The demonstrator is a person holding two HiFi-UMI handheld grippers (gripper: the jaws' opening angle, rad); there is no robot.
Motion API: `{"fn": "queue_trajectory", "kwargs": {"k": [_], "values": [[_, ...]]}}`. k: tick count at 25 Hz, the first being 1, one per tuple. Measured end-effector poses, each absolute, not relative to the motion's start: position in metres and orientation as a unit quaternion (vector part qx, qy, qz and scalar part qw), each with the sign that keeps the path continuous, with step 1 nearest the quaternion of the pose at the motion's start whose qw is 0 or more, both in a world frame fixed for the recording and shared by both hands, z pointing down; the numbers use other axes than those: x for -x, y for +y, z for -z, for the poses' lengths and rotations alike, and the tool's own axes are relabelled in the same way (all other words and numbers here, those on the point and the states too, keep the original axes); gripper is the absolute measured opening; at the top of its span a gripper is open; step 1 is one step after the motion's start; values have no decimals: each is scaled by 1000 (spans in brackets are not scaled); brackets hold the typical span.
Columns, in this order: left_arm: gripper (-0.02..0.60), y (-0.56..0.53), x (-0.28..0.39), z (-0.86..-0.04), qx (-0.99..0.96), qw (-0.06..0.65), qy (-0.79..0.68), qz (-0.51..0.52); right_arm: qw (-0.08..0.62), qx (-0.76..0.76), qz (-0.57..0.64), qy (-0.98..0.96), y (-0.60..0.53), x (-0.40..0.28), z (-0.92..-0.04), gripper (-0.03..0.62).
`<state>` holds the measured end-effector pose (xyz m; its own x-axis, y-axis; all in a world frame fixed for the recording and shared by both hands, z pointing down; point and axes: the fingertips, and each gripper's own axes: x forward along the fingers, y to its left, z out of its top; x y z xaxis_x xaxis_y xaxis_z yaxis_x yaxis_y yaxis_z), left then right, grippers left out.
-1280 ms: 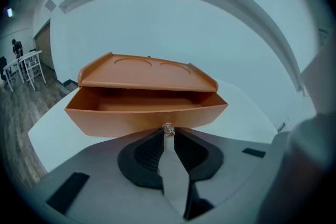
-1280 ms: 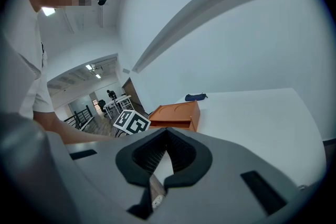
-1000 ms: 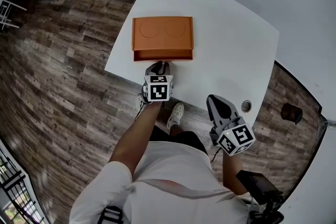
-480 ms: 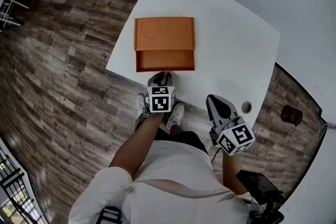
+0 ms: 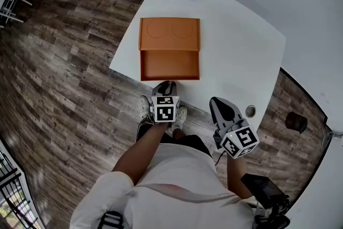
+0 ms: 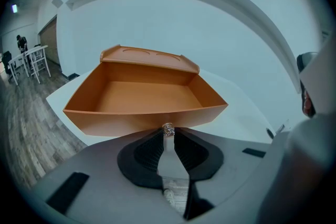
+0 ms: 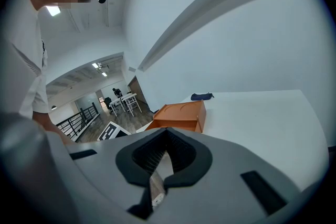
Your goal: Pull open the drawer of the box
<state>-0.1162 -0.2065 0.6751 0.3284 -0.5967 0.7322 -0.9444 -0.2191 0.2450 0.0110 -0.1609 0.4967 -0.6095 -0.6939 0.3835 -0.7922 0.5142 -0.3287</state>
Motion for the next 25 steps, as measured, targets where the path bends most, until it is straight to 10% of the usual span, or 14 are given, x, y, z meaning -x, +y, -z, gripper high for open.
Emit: {"fn": "queue_trajectory", "kwargs": {"k": [16, 25], "values": [[123, -181, 130, -658, -790, 362, -439, -227, 92, -410, -228, -878, -171, 5, -489, -2], [60, -188, 180, -523, -850, 250, -443, -136, 57, -394, -200, -895, -202, 20, -447, -2]]}}
